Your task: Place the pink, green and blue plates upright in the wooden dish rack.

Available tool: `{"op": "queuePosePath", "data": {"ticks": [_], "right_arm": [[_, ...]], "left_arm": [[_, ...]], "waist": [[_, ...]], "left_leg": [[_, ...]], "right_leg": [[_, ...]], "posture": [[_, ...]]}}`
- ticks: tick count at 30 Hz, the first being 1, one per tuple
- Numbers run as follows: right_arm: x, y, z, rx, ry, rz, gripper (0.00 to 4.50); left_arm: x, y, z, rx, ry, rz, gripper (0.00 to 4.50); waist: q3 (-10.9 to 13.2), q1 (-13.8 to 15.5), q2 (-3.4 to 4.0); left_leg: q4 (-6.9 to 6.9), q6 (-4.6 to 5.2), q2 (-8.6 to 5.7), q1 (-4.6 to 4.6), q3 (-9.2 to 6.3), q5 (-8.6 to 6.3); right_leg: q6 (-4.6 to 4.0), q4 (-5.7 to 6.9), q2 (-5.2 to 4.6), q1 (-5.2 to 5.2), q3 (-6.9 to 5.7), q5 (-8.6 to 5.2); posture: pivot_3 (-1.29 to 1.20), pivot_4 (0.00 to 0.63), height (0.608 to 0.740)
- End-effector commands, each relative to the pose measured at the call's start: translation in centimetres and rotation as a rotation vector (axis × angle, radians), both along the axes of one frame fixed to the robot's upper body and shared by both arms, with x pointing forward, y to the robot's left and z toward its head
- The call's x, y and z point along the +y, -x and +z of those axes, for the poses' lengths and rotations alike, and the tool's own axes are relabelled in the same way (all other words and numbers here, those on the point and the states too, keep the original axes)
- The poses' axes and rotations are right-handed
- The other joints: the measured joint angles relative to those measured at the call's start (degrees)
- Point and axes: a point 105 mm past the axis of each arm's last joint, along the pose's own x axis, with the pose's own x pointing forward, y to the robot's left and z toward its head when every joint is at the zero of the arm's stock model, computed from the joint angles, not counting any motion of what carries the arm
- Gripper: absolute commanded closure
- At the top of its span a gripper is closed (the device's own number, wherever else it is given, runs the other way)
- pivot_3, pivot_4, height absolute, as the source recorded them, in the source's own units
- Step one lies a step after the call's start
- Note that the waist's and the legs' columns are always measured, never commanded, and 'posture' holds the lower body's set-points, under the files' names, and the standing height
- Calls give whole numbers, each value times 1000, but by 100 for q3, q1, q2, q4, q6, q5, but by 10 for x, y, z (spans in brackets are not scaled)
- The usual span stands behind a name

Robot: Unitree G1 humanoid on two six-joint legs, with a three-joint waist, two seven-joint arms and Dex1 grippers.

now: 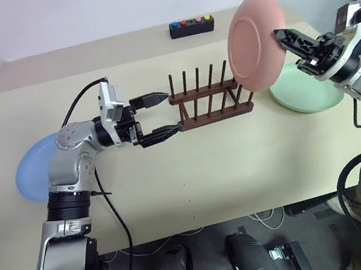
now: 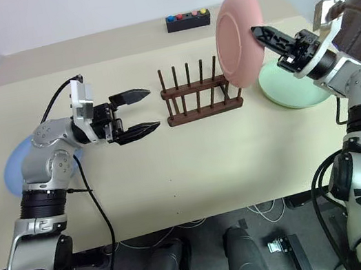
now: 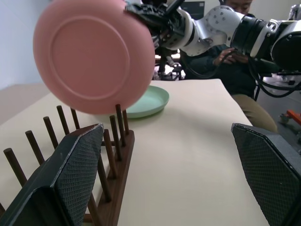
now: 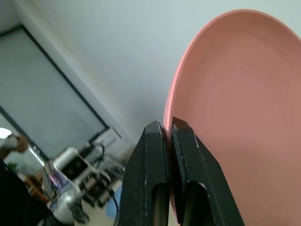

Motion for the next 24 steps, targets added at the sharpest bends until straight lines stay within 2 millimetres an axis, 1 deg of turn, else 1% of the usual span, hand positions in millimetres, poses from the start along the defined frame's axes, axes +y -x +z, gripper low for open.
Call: {"op": "queuePosePath", "data": {"ticks": [1,8,13,16,18,23,24], "right_arm": [[-1,0,16,-66,14,4,4437],[-3,-12,-7,4,72,-39,4437],[-3,-15,-15,19,81,-46,4437],[-4,-15,-16,14,92,-48,3502],[-3,-16,-15,5,98,-52,2642],[-4,-16,-7,-67,169,-97,233],[-4,-15,-6,-79,176,-100,233]], "left_arm": [[2,4,12,-45,14,-5,0],[3,5,11,-46,13,-4,0],[3,5,10,-49,9,2,0],[3,4,11,-48,10,3,0],[4,4,11,-49,10,4,0],[3,4,11,-46,12,1,0],[2,4,11,-46,12,0,0]], "waist": [[0,-2,0],[0,1,0],[0,2,0],[0,2,0],[0,1,0],[0,-7,0],[0,-10,0]], "left_leg": [[0,0,0,0,0,0],[1,-1,0,0,0,1],[2,-3,0,0,0,2],[5,-3,0,0,0,2],[6,-4,0,0,0,2],[6,-4,0,0,0,2],[6,-4,0,0,0,2]], "right_leg": [[0,0,0,0,0,0],[-1,0,1,0,0,1],[-2,1,1,0,0,1],[-2,3,2,0,0,2],[-3,4,2,0,0,2],[-3,5,3,0,0,2],[-3,5,3,-1,0,2]], "posture": [[0,150,740],[0,150,740],[0,150,740],[0,150,740],[0,150,740],[0,150,740],[0,150,740]]}}
